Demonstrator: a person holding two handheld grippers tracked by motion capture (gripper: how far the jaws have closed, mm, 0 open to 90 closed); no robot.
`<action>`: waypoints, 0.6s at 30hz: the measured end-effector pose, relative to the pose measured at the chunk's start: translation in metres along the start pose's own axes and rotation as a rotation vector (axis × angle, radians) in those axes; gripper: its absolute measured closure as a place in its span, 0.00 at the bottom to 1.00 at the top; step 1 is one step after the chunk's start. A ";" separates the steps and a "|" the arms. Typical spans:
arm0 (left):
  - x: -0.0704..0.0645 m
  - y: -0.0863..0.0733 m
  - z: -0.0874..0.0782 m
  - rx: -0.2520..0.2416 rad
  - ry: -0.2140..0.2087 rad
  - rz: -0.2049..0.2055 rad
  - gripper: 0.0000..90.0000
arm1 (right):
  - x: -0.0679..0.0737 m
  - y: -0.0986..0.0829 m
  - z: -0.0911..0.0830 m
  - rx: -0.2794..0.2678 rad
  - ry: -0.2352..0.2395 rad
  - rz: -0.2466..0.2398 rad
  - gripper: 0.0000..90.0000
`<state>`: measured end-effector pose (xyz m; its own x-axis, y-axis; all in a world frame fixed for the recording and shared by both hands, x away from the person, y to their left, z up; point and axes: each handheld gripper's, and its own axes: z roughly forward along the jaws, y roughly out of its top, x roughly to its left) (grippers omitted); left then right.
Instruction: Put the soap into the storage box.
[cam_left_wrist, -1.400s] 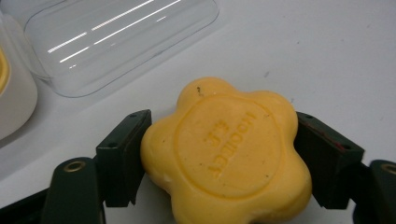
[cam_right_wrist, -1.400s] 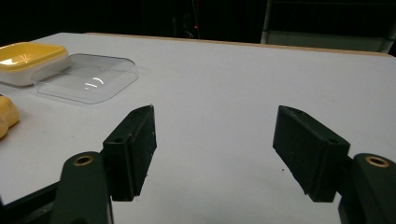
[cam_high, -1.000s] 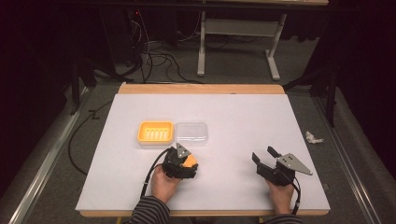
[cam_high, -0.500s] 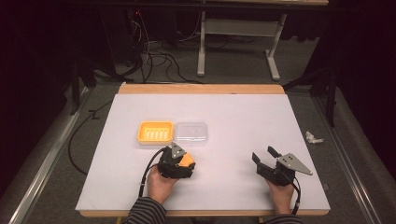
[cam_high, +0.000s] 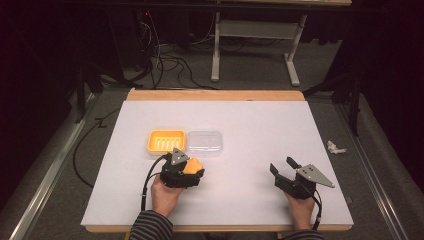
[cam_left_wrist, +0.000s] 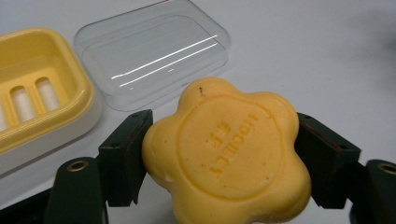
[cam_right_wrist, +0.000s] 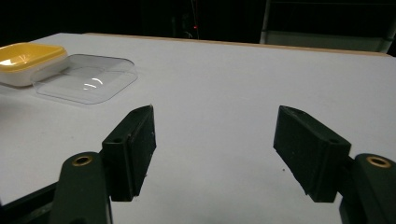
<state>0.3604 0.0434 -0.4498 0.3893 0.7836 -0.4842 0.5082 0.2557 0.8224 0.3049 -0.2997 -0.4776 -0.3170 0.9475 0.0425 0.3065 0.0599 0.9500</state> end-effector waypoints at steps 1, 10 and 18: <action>0.001 0.001 0.000 0.001 0.000 0.000 0.30 | 0.000 0.000 0.000 0.000 0.000 0.001 0.33; 0.003 0.008 -0.003 -0.007 0.003 0.007 0.30 | 0.000 0.000 0.000 0.001 0.000 0.002 0.33; 0.008 0.015 -0.005 -0.027 0.013 -0.007 0.30 | 0.000 0.000 0.000 0.003 0.001 0.002 0.33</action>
<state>0.3670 0.0565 -0.4394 0.3758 0.7891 -0.4859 0.4894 0.2763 0.8271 0.3048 -0.2994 -0.4776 -0.3174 0.9472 0.0447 0.3101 0.0591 0.9489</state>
